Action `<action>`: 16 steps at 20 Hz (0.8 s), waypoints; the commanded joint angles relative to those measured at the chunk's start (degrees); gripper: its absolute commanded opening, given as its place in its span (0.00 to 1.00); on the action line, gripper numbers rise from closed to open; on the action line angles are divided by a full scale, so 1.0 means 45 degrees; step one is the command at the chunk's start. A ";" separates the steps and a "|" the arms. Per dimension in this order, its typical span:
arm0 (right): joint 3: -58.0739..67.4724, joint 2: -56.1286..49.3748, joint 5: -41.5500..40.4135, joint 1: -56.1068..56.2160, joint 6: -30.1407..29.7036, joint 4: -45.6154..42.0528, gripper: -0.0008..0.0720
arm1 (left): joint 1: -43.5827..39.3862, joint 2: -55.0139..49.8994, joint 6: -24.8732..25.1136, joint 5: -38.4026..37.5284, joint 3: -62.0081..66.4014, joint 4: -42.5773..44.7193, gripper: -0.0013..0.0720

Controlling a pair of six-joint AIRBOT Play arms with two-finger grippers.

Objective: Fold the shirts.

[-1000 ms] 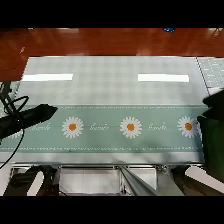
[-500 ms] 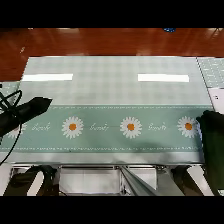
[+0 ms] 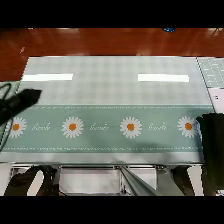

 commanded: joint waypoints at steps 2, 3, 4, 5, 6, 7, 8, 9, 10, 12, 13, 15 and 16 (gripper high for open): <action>0.1098 -0.1137 -0.4891 0.2681 -0.2123 0.9855 0.04 | 0.0452 -0.2239 0.1098 -0.0704 0.3570 -0.1137 0.06; 0.1579 -0.1622 -0.5042 0.4503 -0.2681 0.9296 0.04 | -0.0024 -0.3191 0.1263 -0.1613 0.4930 -0.1273 0.06; 0.1928 -0.2127 -0.5231 0.6737 -0.2807 0.7713 0.04 | -0.0661 -0.4099 0.1268 -0.2414 0.6120 -0.1234 0.06; 0.2021 -0.2589 -0.5421 0.8869 -0.2803 0.6018 0.04 | -0.1491 -0.5090 0.1263 -0.3099 0.7208 -0.0996 0.06; 0.2016 -0.3162 -0.5489 1.1108 -0.2778 0.4104 0.04 | -0.2385 -0.5955 0.1151 -0.3604 0.7990 -0.0408 0.06; 0.2016 -0.3798 -0.5401 1.3041 -0.2545 0.2283 0.04 | -0.3337 -0.6747 0.0617 -0.3963 0.8529 0.0578 0.05; 0.2016 -0.4556 -0.5265 1.4858 -0.2079 0.0408 0.04 | -0.4352 -0.7475 -0.0141 -0.4070 0.8786 0.1846 0.06; 0.2016 -0.5357 -0.5173 1.6349 -0.1370 -0.1307 0.04 | -0.5168 -0.8111 -0.0544 -0.3925 0.8782 0.2997 0.06; 0.2016 -0.6081 -0.5027 1.7379 -0.0554 -0.2662 0.04 | -0.5654 -0.8684 -0.0578 -0.3963 0.8767 0.4002 0.06; 0.1996 -0.7368 -0.4328 1.8520 -0.0005 -0.4187 0.04 | -0.5697 -0.9583 -0.1826 -0.4614 0.8767 0.5391 0.06; 0.1933 -0.7820 -0.4022 1.8632 0.0330 -0.4566 0.04 | -0.5469 -0.9748 -0.2555 -0.4862 0.8762 0.5459 0.06; 0.1739 -0.8306 -0.3954 1.8472 0.0452 -0.4614 0.04 | -0.5105 -0.9782 -0.3002 -0.5037 0.8762 0.5455 0.06; 0.1681 -0.8369 -0.4061 1.8374 0.0476 -0.4595 0.04 | -0.5022 -0.9782 -0.3002 -0.5110 0.8762 0.5450 0.06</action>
